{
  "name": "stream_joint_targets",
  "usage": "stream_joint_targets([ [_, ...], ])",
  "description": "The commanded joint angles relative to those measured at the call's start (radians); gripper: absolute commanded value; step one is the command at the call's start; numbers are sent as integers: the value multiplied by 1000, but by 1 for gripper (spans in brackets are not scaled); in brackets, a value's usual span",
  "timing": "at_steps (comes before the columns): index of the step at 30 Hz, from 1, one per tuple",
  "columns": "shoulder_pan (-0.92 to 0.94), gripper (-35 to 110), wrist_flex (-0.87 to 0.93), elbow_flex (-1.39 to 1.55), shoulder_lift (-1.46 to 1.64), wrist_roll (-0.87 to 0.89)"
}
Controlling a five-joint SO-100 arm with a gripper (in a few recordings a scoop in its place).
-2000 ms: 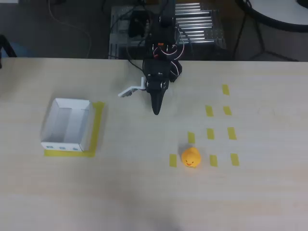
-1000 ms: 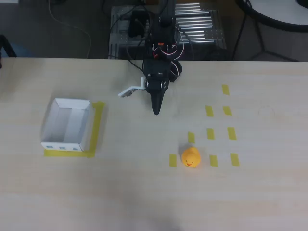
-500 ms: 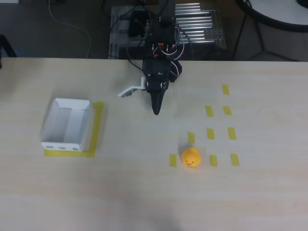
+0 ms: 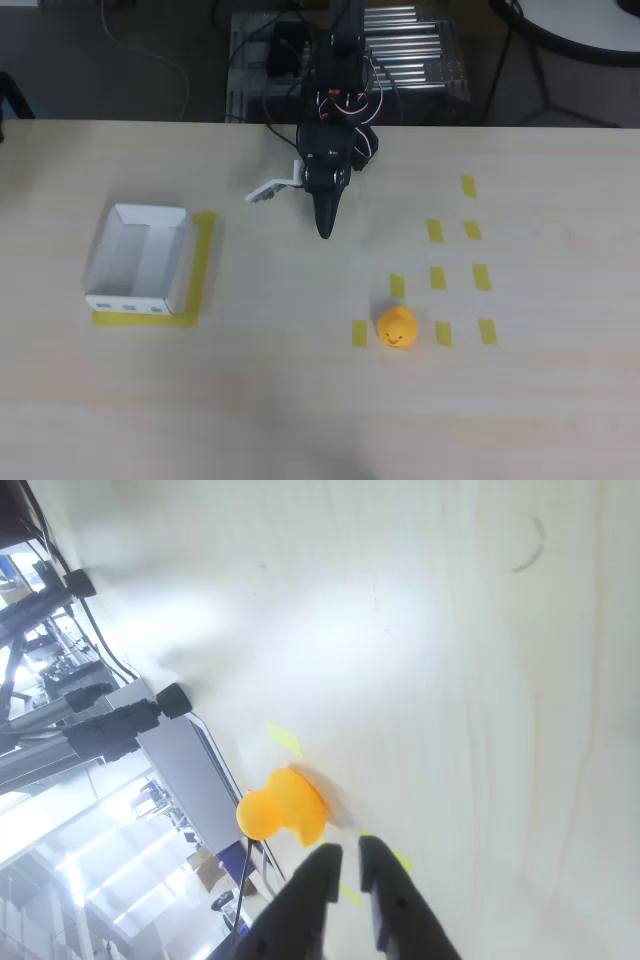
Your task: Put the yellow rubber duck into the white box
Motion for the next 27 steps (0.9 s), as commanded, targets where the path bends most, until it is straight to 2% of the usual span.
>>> stream_joint_targets([
  [1,21,0,11,18,49,12],
  [13,-6,0,-26,-43,-6,-64],
  [18,32,0,-2,-551,-460,-270],
  [21,11,0,120,-956,-788,-437],
  [23,-9,1,215,-1186,-954,-451],
  [27,-44,31,325,-1425,-1161,-614],
])
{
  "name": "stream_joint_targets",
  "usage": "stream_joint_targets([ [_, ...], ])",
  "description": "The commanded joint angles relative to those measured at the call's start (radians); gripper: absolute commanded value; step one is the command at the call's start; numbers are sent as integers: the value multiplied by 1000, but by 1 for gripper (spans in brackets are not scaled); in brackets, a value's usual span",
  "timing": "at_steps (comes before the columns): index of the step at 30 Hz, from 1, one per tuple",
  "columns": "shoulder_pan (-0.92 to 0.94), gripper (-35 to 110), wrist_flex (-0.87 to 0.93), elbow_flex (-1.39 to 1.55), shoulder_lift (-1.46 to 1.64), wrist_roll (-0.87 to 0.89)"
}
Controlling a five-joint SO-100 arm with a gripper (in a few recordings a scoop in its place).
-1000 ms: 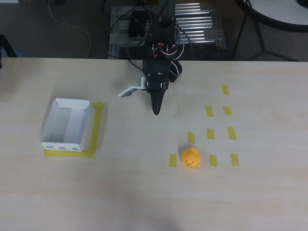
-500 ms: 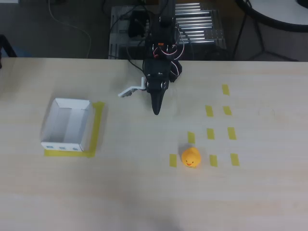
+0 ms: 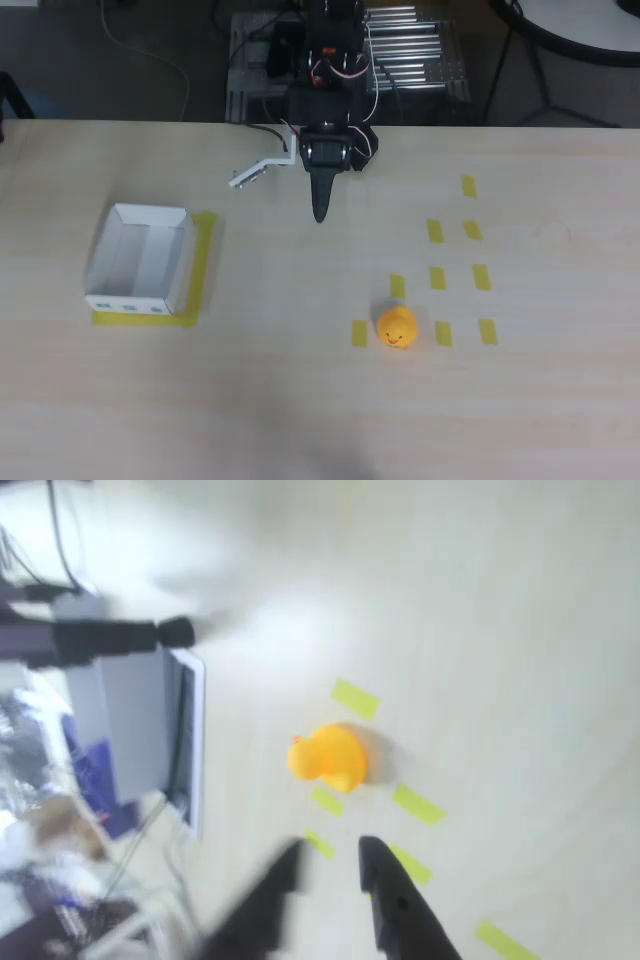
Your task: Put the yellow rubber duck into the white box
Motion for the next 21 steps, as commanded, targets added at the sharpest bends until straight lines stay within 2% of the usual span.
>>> stream_joint_targets([
  [1,-38,35,112,-394,-255,-195],
  [5,-110,41,160,-469,-431,-302],
  [11,-218,55,285,-617,-716,-301],
  [21,-278,56,400,-1026,-1160,-249],
])
